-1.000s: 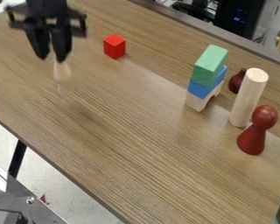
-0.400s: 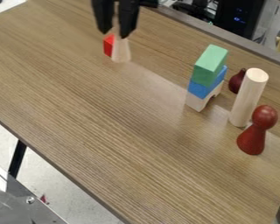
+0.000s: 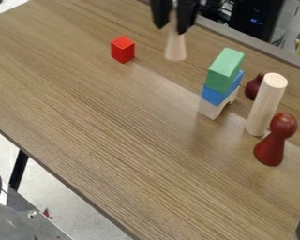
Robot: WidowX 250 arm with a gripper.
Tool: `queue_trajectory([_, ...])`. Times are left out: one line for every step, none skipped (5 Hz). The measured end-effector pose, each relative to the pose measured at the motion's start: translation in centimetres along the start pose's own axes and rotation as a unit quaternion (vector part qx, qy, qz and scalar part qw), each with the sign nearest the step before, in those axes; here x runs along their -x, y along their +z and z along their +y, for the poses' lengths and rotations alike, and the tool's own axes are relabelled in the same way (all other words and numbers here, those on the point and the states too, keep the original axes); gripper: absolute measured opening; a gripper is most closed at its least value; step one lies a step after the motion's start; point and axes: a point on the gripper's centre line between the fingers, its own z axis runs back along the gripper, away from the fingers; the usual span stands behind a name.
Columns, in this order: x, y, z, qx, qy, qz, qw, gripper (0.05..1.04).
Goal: Move the object on top of the green block
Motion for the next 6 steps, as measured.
queue_trajectory([-1.5,-0.1,-1.6,0.007,-0.018,-0.008,0.9998,0.332])
queue_trajectory([-3.0,-1.0,-2.2,0.005,-0.023,-0.011,0.9997,0.332])
queue_trajectory([-3.8,-1.8,-2.3,0.007,-0.018,-0.008,0.9998,0.332])
queue_trajectory([-4.5,-1.9,-2.9,0.007,-0.022,-0.014,0.9996,0.332])
queue_trajectory([-4.9,-1.6,-3.7,0.008,-0.027,-0.021,0.9994,0.332])
queue_trajectory([-4.9,-1.7,-4.0,0.009,-0.029,-0.023,0.9993,0.332])
